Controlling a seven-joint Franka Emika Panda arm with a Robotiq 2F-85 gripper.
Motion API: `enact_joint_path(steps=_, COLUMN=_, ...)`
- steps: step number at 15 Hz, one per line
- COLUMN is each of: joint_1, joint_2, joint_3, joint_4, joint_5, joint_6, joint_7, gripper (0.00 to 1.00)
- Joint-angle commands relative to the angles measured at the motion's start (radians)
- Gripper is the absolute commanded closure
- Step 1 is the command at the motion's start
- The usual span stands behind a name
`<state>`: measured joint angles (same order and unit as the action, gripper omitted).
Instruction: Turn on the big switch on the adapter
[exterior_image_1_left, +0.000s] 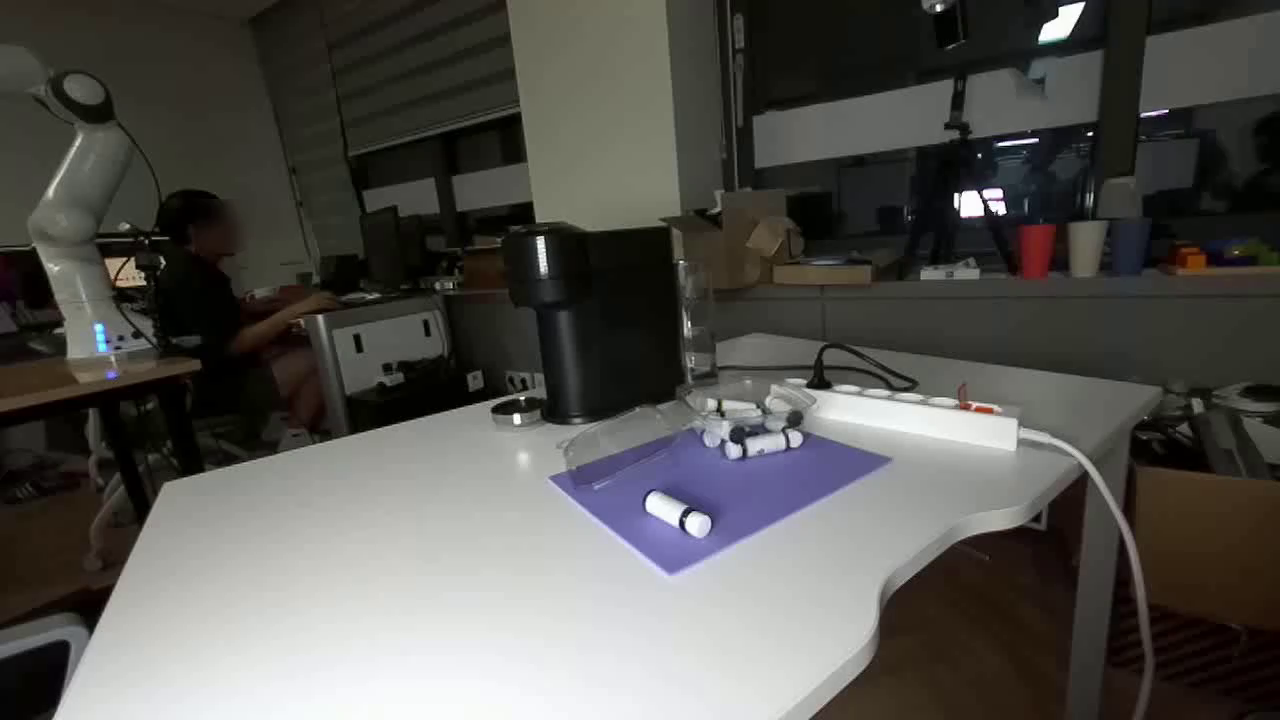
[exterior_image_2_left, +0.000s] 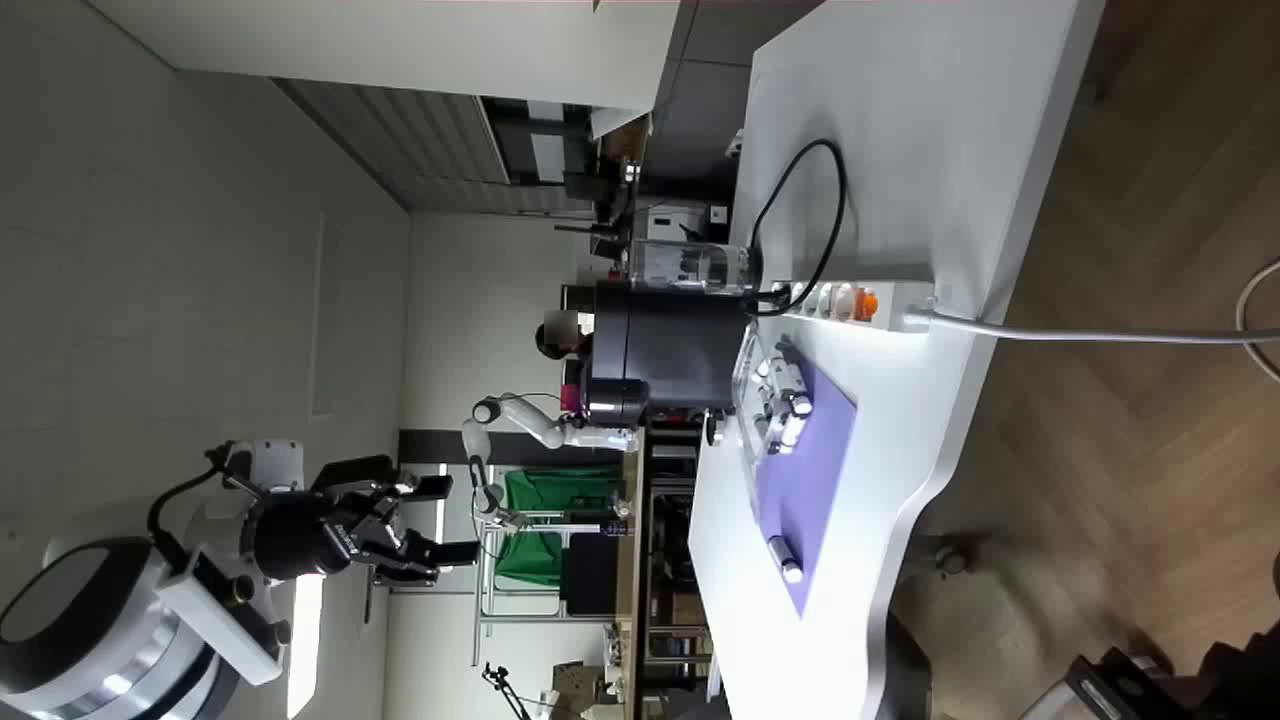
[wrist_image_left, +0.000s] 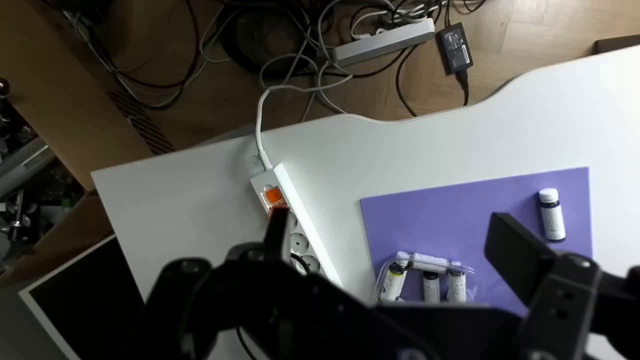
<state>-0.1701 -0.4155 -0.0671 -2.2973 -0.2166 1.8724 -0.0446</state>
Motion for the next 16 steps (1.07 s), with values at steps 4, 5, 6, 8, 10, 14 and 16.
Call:
enact_joint_path(steps=4, joint_1=0.017, joint_2=0.000, joint_3=-0.015, joint_4=0.003, joint_5=-0.006, joint_6=-0.002, joint_7=0.005, gripper=0.00)
enact_joint_path(steps=5, joint_1=0.017, joint_2=0.000, joint_3=-0.015, joint_4=0.003, joint_5=-0.006, joint_6=-0.002, joint_7=0.005, gripper=0.00)
enact_joint_path(steps=6, joint_1=0.017, joint_2=0.000, joint_3=-0.015, joint_4=0.003, joint_5=-0.006, joint_6=-0.002, joint_7=0.005, gripper=0.00)
enact_joint_path(steps=8, joint_1=0.017, joint_2=0.000, joint_3=-0.015, joint_4=0.003, joint_5=-0.006, joint_6=-0.002, joint_7=0.005, gripper=0.00)
enact_joint_path(steps=10, joint_1=0.014, joint_2=0.009, joint_3=-0.018, joint_4=0.001, joint_5=-0.030, joint_6=0.017, joint_7=-0.012, gripper=0.00)
enact_joint_path(steps=14, joint_1=0.005, joint_2=0.098, joint_3=-0.066, joint_4=0.018, joint_5=-0.135, joint_6=0.126, joint_7=-0.161, gripper=0.00)
enact_joint_path(steps=16, joint_1=-0.004, joint_2=0.167, joint_3=-0.100, joint_4=0.029, joint_5=-0.186, joint_6=0.226, joint_7=-0.237, gripper=0.25)
